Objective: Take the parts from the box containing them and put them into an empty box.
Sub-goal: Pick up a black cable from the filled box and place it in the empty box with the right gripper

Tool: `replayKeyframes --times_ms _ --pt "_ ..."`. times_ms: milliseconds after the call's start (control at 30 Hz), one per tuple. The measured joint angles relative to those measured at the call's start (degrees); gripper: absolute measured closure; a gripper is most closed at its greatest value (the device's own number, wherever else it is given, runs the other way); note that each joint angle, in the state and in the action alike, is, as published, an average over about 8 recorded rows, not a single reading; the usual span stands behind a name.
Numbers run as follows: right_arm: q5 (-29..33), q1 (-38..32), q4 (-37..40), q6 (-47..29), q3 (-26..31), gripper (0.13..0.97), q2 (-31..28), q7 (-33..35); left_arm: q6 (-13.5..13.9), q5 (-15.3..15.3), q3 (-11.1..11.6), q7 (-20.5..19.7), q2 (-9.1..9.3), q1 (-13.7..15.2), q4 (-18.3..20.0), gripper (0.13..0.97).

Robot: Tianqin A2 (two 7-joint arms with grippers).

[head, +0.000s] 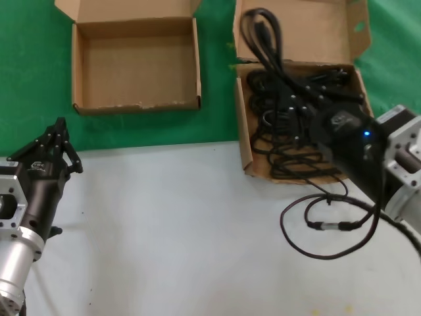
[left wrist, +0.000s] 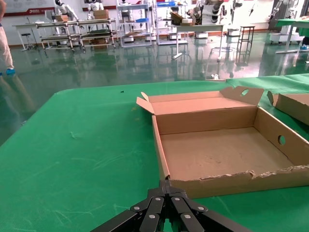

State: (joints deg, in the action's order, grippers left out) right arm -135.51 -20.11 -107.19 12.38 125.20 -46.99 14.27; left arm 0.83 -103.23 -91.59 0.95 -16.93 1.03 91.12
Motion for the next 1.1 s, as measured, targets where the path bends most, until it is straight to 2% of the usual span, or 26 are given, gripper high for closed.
replayKeyframes --times_ms 233,400,700,933,1100 --pt "14.5 -1.0 3.4 -12.5 -5.1 0.915 3.9 9.5 0.0 0.0 0.0 0.0 0.00 0.0 0.0 0.952" --pt "20.2 -3.2 8.3 -23.9 -10.0 0.916 9.7 19.4 0.0 0.0 0.0 0.0 0.00 0.0 0.0 0.952" --pt "25.0 -10.4 18.4 -40.1 -13.3 0.916 17.9 31.4 0.0 0.0 0.0 0.0 0.00 0.0 0.0 0.952" --pt "26.3 -16.4 28.6 -48.0 -15.0 0.917 23.9 37.9 0.0 0.0 0.0 0.0 0.00 0.0 0.0 0.952" --pt "26.3 -20.4 37.3 -52.3 -16.9 0.917 29.0 45.3 0.0 0.0 0.0 0.0 0.00 0.0 0.0 0.952"
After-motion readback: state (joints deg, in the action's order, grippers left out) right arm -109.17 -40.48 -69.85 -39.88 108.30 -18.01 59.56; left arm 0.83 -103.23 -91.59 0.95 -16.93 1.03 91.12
